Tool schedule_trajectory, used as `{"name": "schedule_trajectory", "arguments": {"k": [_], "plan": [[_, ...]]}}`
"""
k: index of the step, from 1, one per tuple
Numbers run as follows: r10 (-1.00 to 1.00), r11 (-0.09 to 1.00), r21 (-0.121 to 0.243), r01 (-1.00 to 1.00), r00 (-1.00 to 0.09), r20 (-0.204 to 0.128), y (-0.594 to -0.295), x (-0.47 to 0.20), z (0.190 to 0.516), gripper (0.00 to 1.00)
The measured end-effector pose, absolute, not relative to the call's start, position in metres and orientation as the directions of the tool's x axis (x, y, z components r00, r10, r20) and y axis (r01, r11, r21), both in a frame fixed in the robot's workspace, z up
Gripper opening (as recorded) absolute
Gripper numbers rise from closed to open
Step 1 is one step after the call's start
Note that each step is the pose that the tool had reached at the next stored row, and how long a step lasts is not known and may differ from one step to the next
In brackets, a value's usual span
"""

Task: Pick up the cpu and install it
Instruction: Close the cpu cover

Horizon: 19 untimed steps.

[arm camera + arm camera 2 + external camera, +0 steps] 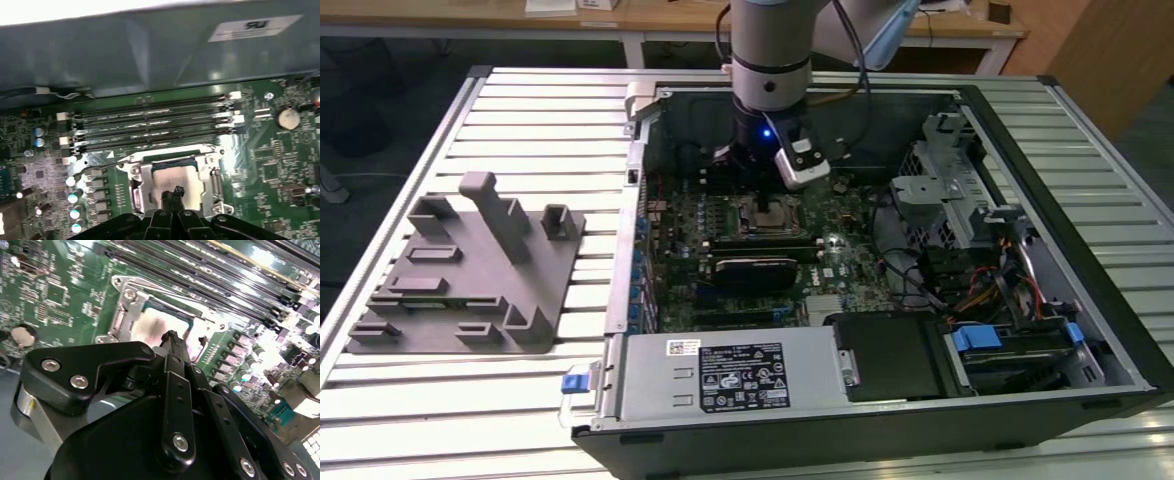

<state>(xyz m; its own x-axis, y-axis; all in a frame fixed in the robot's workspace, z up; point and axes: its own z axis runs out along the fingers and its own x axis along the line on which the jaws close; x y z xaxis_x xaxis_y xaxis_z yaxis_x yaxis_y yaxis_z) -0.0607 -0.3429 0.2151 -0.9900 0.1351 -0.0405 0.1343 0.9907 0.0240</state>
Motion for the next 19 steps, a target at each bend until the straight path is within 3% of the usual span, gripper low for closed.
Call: {"name": "schedule_trajectory", "arguments": {"k": [19], "plan": [[0.122,0.992,0.024,0.121,-0.992,-0.041,-0.3428,-0.0654,0.2098,0.11]]}}
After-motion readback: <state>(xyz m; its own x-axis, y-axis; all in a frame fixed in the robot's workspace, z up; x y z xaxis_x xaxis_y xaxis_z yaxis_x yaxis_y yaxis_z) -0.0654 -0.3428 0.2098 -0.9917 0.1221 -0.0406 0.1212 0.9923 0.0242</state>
